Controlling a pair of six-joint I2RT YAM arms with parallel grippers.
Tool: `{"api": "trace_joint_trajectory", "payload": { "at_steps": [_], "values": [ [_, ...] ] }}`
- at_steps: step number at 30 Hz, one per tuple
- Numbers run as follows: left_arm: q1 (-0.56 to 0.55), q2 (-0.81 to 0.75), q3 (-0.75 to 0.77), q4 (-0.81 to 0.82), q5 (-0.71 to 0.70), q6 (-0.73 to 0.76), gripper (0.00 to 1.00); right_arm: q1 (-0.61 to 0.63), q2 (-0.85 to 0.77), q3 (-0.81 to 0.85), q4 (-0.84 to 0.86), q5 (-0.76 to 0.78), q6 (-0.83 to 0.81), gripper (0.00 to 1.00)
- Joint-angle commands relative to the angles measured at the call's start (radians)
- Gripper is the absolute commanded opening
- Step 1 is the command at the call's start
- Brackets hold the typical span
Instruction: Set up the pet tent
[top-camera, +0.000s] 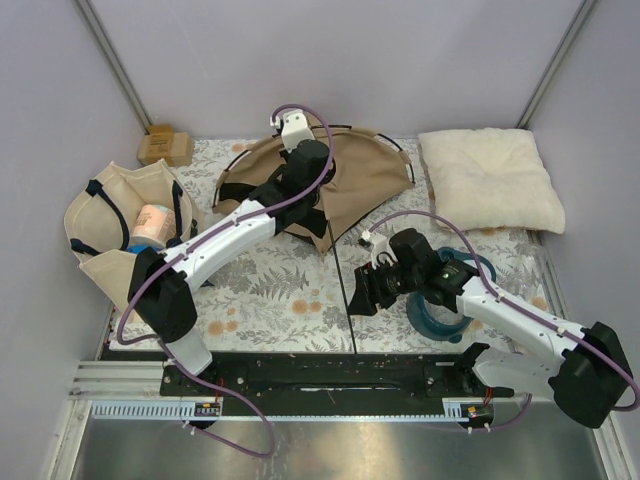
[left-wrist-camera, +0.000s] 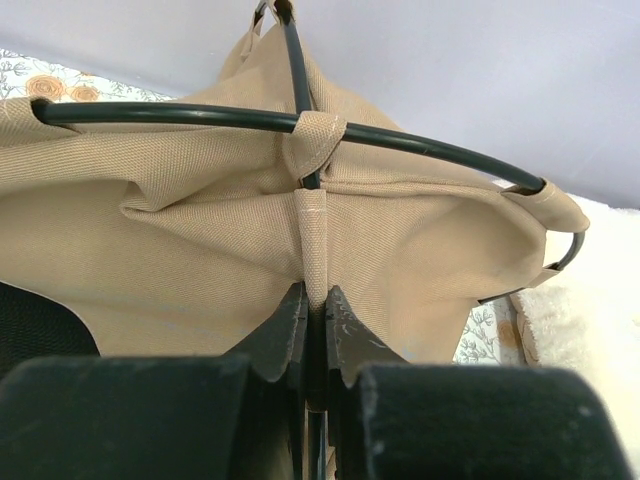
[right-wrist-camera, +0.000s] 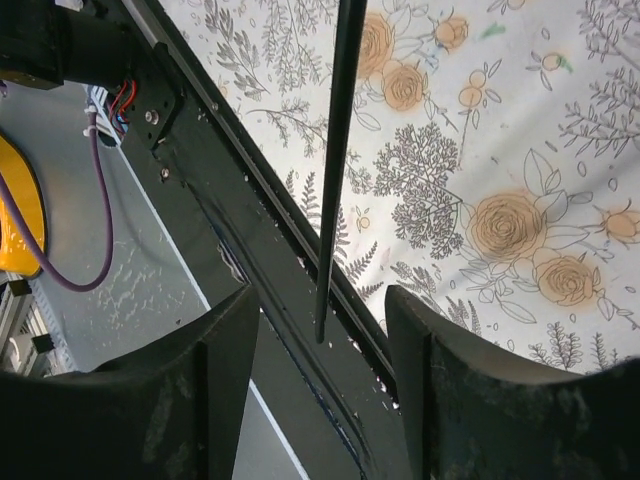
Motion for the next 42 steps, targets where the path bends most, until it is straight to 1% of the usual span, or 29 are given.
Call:
{"api": "trace_joint_trajectory", "payload": {
  "at_steps": [1, 3, 9, 12, 13, 15, 16, 20, 21, 22, 23, 25, 27, 29, 30, 32, 36, 38, 39, 42],
  "values": [
    [0.002, 0.005, 0.102, 0.089, -0.067, -0.014, 0.00, 0.017, 0.005, -0.030, 0.078, -0.024, 0.026, 0.59],
    [0.002, 0.014, 0.115, 0.082, -0.070, -0.015, 0.00, 0.027, 0.014, -0.040, 0.089, -0.018, 0.034, 0.57],
    [0.002, 0.022, 0.131, 0.078, -0.081, -0.025, 0.00, 0.040, 0.049, -0.071, 0.125, -0.008, 0.043, 0.57],
    [0.001, 0.026, 0.135, 0.075, -0.084, -0.031, 0.00, 0.044, 0.071, -0.069, 0.130, -0.019, 0.043, 0.53],
    [0.002, 0.029, 0.141, 0.073, -0.085, -0.032, 0.00, 0.044, 0.077, -0.069, 0.130, -0.018, 0.043, 0.50],
    [0.001, 0.032, 0.145, 0.073, -0.085, -0.031, 0.00, 0.046, 0.086, -0.068, 0.129, -0.024, 0.043, 0.42],
    [0.002, 0.034, 0.146, 0.073, -0.087, -0.026, 0.00, 0.047, 0.088, -0.065, 0.127, -0.027, 0.046, 0.35],
    [0.002, 0.025, 0.132, 0.084, -0.070, -0.017, 0.01, 0.047, 0.089, -0.050, 0.098, -0.016, 0.075, 0.02],
    [0.002, 0.013, 0.116, 0.096, -0.053, -0.011, 0.07, 0.046, 0.091, -0.037, 0.086, -0.011, 0.078, 0.00],
    [0.004, -0.001, 0.091, 0.119, -0.033, -0.002, 0.17, 0.046, 0.089, -0.027, 0.073, -0.004, 0.081, 0.00],
    [0.004, -0.021, 0.064, 0.121, -0.007, 0.012, 0.33, 0.047, 0.082, -0.017, 0.060, 0.005, 0.083, 0.00],
    [0.005, -0.075, -0.016, 0.171, 0.051, 0.038, 0.54, 0.046, 0.072, 0.015, 0.032, 0.024, 0.080, 0.00],
    [0.008, -0.139, -0.099, 0.196, 0.123, 0.076, 0.67, 0.044, 0.068, 0.047, 0.009, 0.033, 0.078, 0.00],
    [0.016, -0.216, -0.163, 0.184, 0.174, 0.087, 0.77, 0.046, 0.071, 0.081, -0.011, 0.036, 0.077, 0.00],
    [0.022, -0.262, -0.202, 0.188, 0.221, 0.112, 0.79, 0.044, 0.072, 0.102, -0.022, 0.041, 0.077, 0.00],
    [0.027, -0.352, -0.272, 0.178, 0.248, 0.144, 0.82, 0.046, 0.072, 0.133, -0.039, 0.045, 0.074, 0.00],
    [0.053, -0.555, -0.435, 0.188, 0.310, 0.213, 0.83, 0.044, 0.086, 0.209, -0.075, 0.047, 0.078, 0.00],
    [0.066, -0.633, -0.551, 0.234, 0.373, 0.238, 0.82, 0.046, 0.094, 0.262, -0.098, 0.045, 0.088, 0.00],
    [0.073, -0.668, -0.608, 0.268, 0.415, 0.239, 0.77, 0.046, 0.098, 0.292, -0.111, 0.045, 0.092, 0.00],
    [0.085, -0.730, -0.769, 0.378, 0.606, 0.239, 0.73, 0.046, 0.121, 0.383, -0.135, 0.033, 0.118, 0.00]
  ]
}}
